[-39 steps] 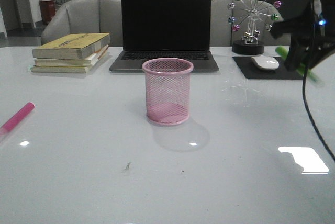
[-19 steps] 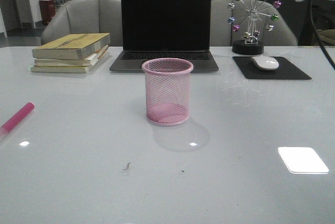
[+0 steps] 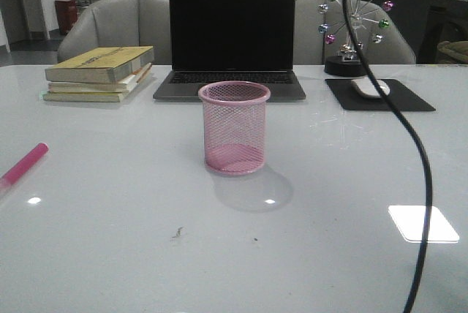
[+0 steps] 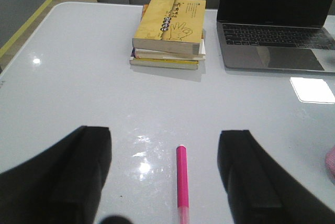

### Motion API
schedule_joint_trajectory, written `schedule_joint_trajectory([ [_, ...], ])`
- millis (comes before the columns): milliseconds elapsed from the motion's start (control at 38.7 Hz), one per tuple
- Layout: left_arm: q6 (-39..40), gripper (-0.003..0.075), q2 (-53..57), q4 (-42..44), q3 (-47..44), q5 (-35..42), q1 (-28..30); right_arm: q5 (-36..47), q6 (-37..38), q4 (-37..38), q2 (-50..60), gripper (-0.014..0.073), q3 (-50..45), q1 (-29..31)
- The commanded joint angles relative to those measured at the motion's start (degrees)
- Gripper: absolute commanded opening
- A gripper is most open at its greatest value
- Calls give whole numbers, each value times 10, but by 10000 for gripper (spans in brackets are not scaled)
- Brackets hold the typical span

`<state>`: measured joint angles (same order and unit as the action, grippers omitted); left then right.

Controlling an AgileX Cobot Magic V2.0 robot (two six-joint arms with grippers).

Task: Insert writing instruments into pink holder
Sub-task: 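Carry the green marker over the pink holder with the right gripper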

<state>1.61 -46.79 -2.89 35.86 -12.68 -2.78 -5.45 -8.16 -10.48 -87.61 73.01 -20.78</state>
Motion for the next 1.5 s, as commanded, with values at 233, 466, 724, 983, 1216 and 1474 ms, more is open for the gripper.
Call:
schedule_joint_trajectory([
  [233, 1, 500, 2, -5, 20, 43, -4, 108, -4, -3, -36, 24, 8, -46],
  [466, 1, 500, 2, -5, 20, 43, -4, 172, -4, -3, -88, 24, 8, -65],
  [724, 1, 500, 2, -5, 20, 43, -4, 244, -4, 5, -134, 27, 6, -82],
  [983, 1, 500, 2, -5, 20, 44, -4, 296, -4, 9, -164, 30, -11, -94],
  [1216, 1, 500, 2, -5, 20, 44, -4, 344, -4, 9, -171, 30, -50, -96],
  [1474, 1, 500, 2, -5, 20, 44, -4, 343, -4, 9, -179, 30, -66, -96],
])
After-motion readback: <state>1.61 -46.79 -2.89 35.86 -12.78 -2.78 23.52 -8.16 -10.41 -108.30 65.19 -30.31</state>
